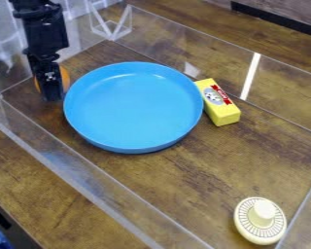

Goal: Put the orange ball in the blue tray

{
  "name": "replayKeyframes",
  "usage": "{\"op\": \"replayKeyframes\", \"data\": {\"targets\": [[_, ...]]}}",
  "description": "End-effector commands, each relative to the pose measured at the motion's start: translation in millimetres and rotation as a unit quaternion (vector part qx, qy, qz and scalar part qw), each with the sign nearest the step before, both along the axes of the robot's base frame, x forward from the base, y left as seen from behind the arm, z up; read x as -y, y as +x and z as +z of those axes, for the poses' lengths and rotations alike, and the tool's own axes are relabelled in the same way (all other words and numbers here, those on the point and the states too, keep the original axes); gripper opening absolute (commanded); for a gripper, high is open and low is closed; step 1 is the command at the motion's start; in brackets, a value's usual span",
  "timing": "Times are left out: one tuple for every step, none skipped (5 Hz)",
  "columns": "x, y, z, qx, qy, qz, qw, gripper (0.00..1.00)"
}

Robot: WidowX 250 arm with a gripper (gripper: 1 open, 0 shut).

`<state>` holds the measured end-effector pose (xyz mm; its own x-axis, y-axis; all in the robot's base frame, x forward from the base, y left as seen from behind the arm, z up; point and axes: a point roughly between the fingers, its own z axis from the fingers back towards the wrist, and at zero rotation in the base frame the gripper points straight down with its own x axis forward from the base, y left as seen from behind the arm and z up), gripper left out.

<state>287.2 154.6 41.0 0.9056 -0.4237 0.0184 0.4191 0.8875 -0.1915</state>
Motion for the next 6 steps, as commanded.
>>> {"op": "replayKeyframes", "data": {"targets": [[-14.5,5.8,30.8,0.040,0.022,0.009,0.9989,0.00],[-15.9,5.1,31.8,0.039,0.019,0.007,0.9990,0.00],[-17.1,4.7,31.6,0.037,0.016,0.004,0.9992,0.00],[-18.0,4.5,30.4,0.036,0.014,0.001,0.9993,0.00],[-18.8,4.4,28.4,0.034,0.011,-0.002,0.9994,0.00],[-19.5,4.8,24.7,0.032,0.008,-0.006,0.9994,1.00]]}}
